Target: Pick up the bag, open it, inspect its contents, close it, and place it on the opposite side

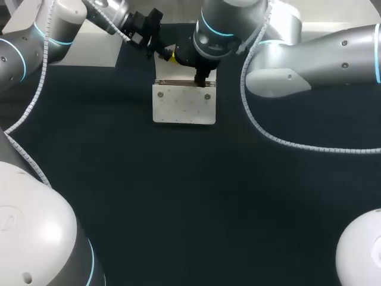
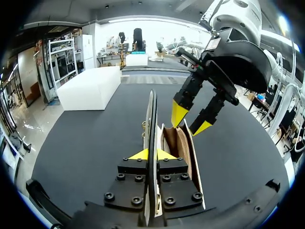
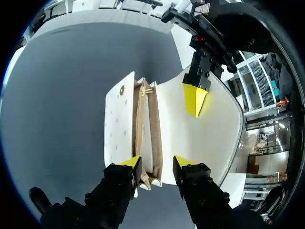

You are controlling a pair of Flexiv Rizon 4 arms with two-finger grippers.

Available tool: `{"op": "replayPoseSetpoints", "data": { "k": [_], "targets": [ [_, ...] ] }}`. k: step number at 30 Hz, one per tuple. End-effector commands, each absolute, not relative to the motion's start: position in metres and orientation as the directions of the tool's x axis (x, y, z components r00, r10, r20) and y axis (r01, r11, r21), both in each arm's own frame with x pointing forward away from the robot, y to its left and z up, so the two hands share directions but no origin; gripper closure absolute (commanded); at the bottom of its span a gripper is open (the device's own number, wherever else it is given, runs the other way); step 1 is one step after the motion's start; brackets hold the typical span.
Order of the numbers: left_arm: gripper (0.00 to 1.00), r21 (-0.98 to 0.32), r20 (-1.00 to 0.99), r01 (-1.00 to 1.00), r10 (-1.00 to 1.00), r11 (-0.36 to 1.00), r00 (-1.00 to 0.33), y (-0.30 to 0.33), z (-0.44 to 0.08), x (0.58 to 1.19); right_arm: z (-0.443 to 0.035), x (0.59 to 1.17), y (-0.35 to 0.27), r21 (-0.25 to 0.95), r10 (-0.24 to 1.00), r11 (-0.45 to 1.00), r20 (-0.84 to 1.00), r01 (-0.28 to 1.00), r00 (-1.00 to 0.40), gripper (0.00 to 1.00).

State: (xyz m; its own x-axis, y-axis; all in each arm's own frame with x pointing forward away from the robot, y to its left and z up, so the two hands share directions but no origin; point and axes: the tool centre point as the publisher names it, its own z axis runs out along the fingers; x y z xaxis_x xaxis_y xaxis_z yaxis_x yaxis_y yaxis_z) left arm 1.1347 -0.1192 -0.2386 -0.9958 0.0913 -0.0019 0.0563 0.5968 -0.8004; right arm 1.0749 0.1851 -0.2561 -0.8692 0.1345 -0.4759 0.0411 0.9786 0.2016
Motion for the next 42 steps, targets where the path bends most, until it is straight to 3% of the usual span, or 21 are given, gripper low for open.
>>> {"op": "replayPoseSetpoints", "data": {
  "k": [1, 13, 32, 34, 36, 37, 38, 42],
  "targets": [
    [1.0, -0.797, -0.055, 0.092, 0.08, 0.597, -0.995, -0.121, -0.251, 1.144, -0.254, 1.057, 0.179, 0.213, 0.154, 0.976, -0.563, 0.038, -0.812, 0.58],
    [1.0, -0.751, -0.263, 0.187, -0.027, 0.633, -0.964, -0.118, -0.274, 1.177, -0.276, 1.038, 0.176, 0.26, 0.208, 0.963, -0.531, 0.075, -0.821, 0.58],
    [1.0, -0.715, -0.39, 0.297, -0.01, 0.633, -0.921, -0.112, -0.326, 1.172, -0.308, 1.021, 0.183, 0.286, 0.24, 0.952, -0.487, 0.107, -0.84, 0.66],
    [1.0, -0.719, -0.386, 0.293, -0.012, 0.63, -0.922, -0.112, -0.327, 1.173, -0.312, 1.02, 0.187, 0.301, 0.245, 0.948, -0.472, 0.106, -0.847, 0.69],
    [1.0, -0.719, -0.386, 0.293, -0.012, 0.63, -0.922, -0.112, -0.327, 1.173, -0.314, 1.02, 0.189, 0.315, 0.256, 0.942, -0.462, 0.112, -0.849, 0.78],
    [1.0, -0.719, -0.386, 0.293, -0.012, 0.63, -0.922, -0.112, -0.327, 1.173, -0.314, 1.021, 0.189, 0.323, 0.266, 0.939, -0.457, 0.121, -0.849, 0.95],
    [1.0, -0.719, -0.386, 0.293, -0.012, 0.63, -0.922, -0.112, -0.327, 1.173, -0.312, 1.023, 0.189, 0.326, 0.275, 0.936, -0.454, 0.129, -0.848, 1.0],
    [1.0, -0.719, -0.386, 0.293, -0.012, 0.63, -0.922, -0.112, -0.327, 1.173, -0.305, 1.027, 0.185, 0.323, 0.287, 0.936, -0.464, 0.141, -0.838, 1.0]
  ]
}}
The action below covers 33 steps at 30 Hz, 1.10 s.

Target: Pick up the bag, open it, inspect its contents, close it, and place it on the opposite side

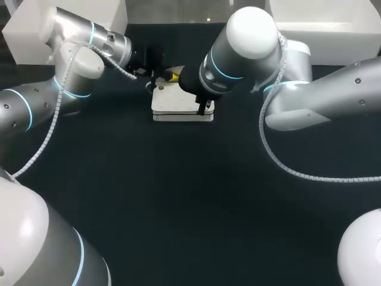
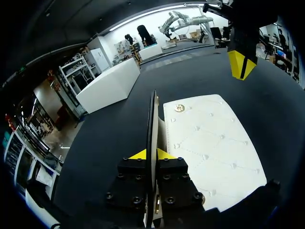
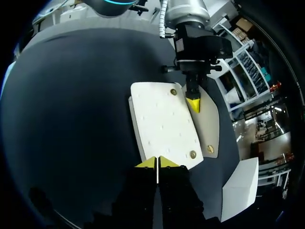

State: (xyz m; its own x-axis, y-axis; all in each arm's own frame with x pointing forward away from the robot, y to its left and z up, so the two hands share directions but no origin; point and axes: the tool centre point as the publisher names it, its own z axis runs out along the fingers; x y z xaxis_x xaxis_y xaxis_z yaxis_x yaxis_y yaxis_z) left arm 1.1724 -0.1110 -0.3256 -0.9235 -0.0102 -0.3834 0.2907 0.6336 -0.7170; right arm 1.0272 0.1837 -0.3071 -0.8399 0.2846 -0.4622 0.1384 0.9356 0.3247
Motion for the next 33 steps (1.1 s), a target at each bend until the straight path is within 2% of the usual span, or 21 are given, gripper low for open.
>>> {"op": "replayPoseSetpoints", "data": {
  "k": [1, 10, 16, 22, 28, 30, 33],
  "targets": [
    [1.0, -0.719, -0.386, 0.293, -0.012, 0.63, -0.922, -0.112, -0.327, 1.173, -0.305, 1.027, 0.185, 0.323, 0.287, 0.936, -0.464, 0.141, -0.838, 1.0],
    [1.0, -0.719, -0.386, 0.293, -0.012, 0.63, -0.922, -0.112, -0.327, 1.173, -0.305, 1.027, 0.185, 0.323, 0.287, 0.936, -0.464, 0.141, -0.838, 1.0],
    [1.0, -0.691, -0.463, 0.368, 0.01, 0.622, -0.886, -0.109, -0.335, 1.186, -0.313, 1.019, 0.193, 0.254, 0.184, 0.966, -0.55, 0.047, -0.814, 1.0],
    [1.0, -0.662, -0.5, 0.425, 0.059, 0.617, -0.864, -0.107, -0.34, 1.197, -0.327, 1.013, 0.193, 0.217, 0.15, 0.976, -0.576, 0.027, -0.804, 1.0],
    [1.0, -0.648, -0.511, 0.449, 0.085, 0.616, -0.855, -0.109, -0.345, 1.202, -0.338, 1.014, 0.191, 0.183, 0.132, 0.983, -0.581, 0.029, -0.803, 0.62],
    [1.0, -0.647, -0.511, 0.456, 0.096, 0.611, -0.854, -0.109, -0.346, 1.199, -0.341, 1.015, 0.191, 0.172, 0.126, 0.985, -0.582, 0.03, -0.804, 0.55],
    [1.0, -0.648, -0.509, 0.464, 0.11, 0.604, -0.854, -0.11, -0.347, 1.196, -0.346, 1.017, 0.192, 0.153, 0.116, 0.988, -0.585, 0.032, -0.803, 0.51]
  ]
}}
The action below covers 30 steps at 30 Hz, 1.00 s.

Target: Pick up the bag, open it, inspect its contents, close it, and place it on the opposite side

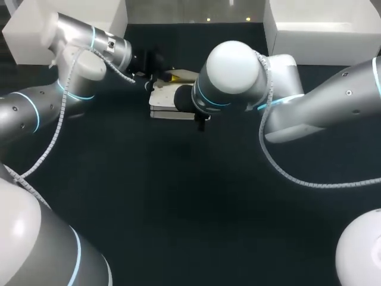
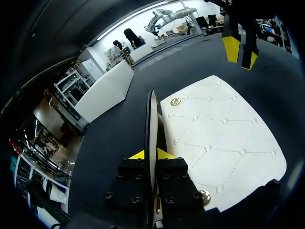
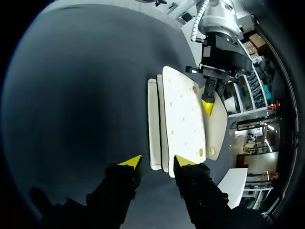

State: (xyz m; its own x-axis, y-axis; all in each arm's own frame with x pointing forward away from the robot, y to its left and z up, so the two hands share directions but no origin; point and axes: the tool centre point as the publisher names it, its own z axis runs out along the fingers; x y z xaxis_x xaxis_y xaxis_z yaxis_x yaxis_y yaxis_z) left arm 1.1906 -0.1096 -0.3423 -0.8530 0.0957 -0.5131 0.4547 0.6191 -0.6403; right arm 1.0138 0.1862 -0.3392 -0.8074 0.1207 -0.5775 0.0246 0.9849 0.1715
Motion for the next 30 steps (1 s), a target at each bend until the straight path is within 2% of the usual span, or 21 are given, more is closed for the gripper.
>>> {"op": "replayPoseSetpoints", "data": {
  "k": [1, 5, 14, 30],
  "targets": [
    [1.0, -0.647, -0.507, 0.464, 0.113, 0.605, -0.855, -0.111, -0.348, 1.195, -0.347, 1.018, 0.193, 0.149, 0.114, 0.988, -0.586, 0.032, -0.802, 0.49],
    [1.0, -0.643, -0.501, 0.467, 0.128, 0.607, -0.856, -0.112, -0.35, 1.191, -0.35, 1.02, 0.194, 0.135, 0.11, 0.99, -0.595, 0.036, -0.796, 0.4],
    [1.0, -0.643, -0.492, 0.481, 0.16, 0.596, -0.856, -0.115, -0.352, 1.182, -0.356, 1.03, 0.193, 0.105, 0.102, 0.993, -0.607, 0.048, -0.788, 0.51],
    [1.0, -0.641, -0.48, 0.493, 0.194, 0.589, -0.856, -0.12, -0.357, 1.179, -0.367, 1.051, 0.189, 0.104, 0.114, 0.992, -0.596, 0.065, -0.795, 0.56]
  ]
}}
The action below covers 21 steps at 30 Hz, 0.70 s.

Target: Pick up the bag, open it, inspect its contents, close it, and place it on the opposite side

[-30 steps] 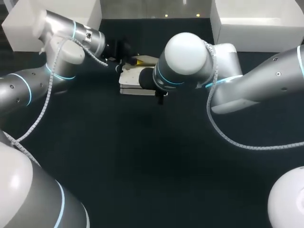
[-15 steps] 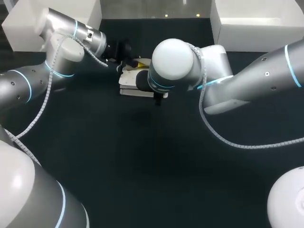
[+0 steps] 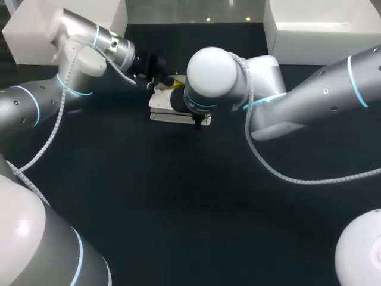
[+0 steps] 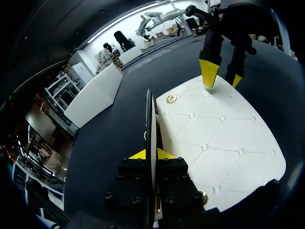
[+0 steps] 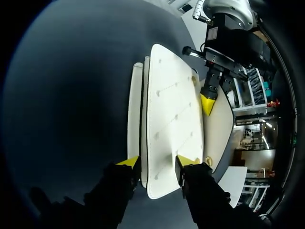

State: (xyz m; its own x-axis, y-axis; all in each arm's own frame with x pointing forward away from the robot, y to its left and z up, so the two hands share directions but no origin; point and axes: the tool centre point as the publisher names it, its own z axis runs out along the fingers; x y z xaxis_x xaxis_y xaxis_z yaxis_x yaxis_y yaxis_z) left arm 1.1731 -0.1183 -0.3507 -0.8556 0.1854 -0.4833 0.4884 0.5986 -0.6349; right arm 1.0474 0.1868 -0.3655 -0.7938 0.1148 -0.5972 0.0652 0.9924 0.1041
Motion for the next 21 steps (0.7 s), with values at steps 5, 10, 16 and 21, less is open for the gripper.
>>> {"op": "replayPoseSetpoints", "data": {
  "k": [5, 10, 16, 21],
  "targets": [
    [1.0, -0.642, -0.474, 0.493, 0.202, 0.587, -0.857, -0.1222, -0.3588, 1.1793, -0.3661, 1.0521, 0.1874, 0.108, 0.12, 0.992, -0.598, 0.069, -0.792, 0.6],
    [1.0, -0.642, -0.468, 0.494, 0.211, 0.586, -0.858, -0.1234, -0.3606, 1.1792, -0.3687, 1.0548, 0.1864, 0.109, 0.126, 0.991, -0.596, 0.076, -0.793, 0.65],
    [1.0, -0.641, -0.463, 0.491, 0.213, 0.59, -0.86, -0.1226, -0.3622, 1.1798, -0.3665, 1.0525, 0.1881, 0.117, 0.131, 0.99, -0.604, 0.075, -0.786, 0.8],
    [1.0, -0.641, -0.458, 0.488, 0.215, 0.592, -0.862, -0.1224, -0.364, 1.1802, -0.3654, 1.0491, 0.1873, 0.119, 0.135, 0.99, -0.611, 0.078, -0.78, 0.77]
  ]
}}
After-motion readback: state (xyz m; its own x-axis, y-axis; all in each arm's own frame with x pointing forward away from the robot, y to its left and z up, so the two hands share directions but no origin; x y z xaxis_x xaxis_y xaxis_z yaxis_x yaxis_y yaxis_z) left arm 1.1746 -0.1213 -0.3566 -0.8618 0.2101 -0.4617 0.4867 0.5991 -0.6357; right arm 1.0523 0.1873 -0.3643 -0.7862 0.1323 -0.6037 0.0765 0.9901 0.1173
